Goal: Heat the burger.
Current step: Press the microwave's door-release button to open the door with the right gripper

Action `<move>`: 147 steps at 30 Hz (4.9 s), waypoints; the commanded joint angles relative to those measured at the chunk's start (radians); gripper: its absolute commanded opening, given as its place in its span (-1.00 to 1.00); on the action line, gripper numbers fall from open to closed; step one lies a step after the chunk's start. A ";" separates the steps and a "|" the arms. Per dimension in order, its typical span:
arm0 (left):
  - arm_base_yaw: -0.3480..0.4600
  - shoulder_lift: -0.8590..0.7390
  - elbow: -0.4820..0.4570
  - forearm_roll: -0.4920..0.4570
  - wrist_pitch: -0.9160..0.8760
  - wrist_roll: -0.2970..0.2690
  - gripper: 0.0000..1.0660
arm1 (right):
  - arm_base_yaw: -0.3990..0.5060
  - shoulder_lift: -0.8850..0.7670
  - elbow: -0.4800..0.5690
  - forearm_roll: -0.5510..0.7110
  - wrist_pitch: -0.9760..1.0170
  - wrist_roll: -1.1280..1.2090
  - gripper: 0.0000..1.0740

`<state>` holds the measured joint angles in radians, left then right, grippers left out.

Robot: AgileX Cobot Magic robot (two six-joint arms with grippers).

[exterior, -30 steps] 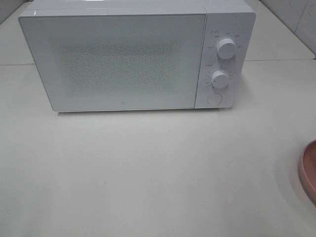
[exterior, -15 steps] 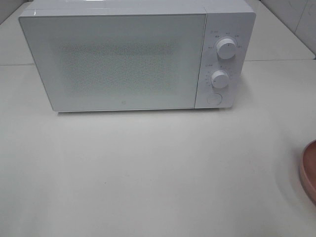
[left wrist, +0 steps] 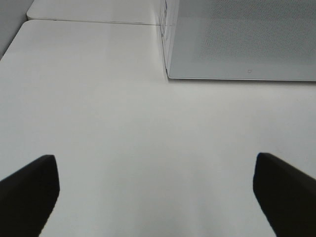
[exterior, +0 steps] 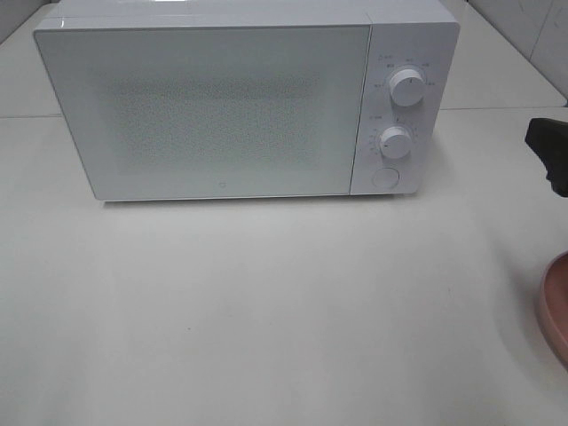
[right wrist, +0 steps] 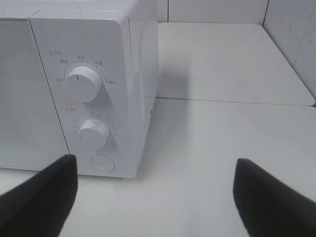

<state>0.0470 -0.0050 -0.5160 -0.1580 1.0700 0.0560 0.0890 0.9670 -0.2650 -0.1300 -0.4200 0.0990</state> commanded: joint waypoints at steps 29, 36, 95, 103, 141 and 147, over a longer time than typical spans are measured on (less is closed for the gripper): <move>-0.008 -0.015 0.001 -0.007 0.000 -0.001 0.88 | 0.469 0.532 -0.001 0.675 -0.660 -0.407 0.42; -0.008 -0.015 0.001 -0.007 0.000 -0.001 0.88 | 0.566 0.586 -0.019 0.800 -0.714 -0.497 0.42; -0.008 -0.015 0.001 -0.006 0.000 -0.001 0.88 | 0.484 0.900 -0.140 0.562 -0.666 1.324 -1.00; -0.008 -0.015 0.001 -0.006 0.000 -0.001 0.88 | 0.417 0.956 -0.195 0.509 -0.663 1.336 -1.00; -0.008 -0.015 0.001 -0.006 0.000 -0.001 0.88 | 0.306 1.195 -0.512 0.425 -0.628 1.333 -1.00; -0.008 -0.015 0.001 -0.006 0.000 -0.001 0.88 | 0.306 1.194 -0.512 0.458 -0.735 1.329 -1.00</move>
<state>0.0470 -0.0050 -0.5160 -0.1580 1.0700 0.0560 0.4070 2.1630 -0.7490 0.3010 -1.0520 1.4460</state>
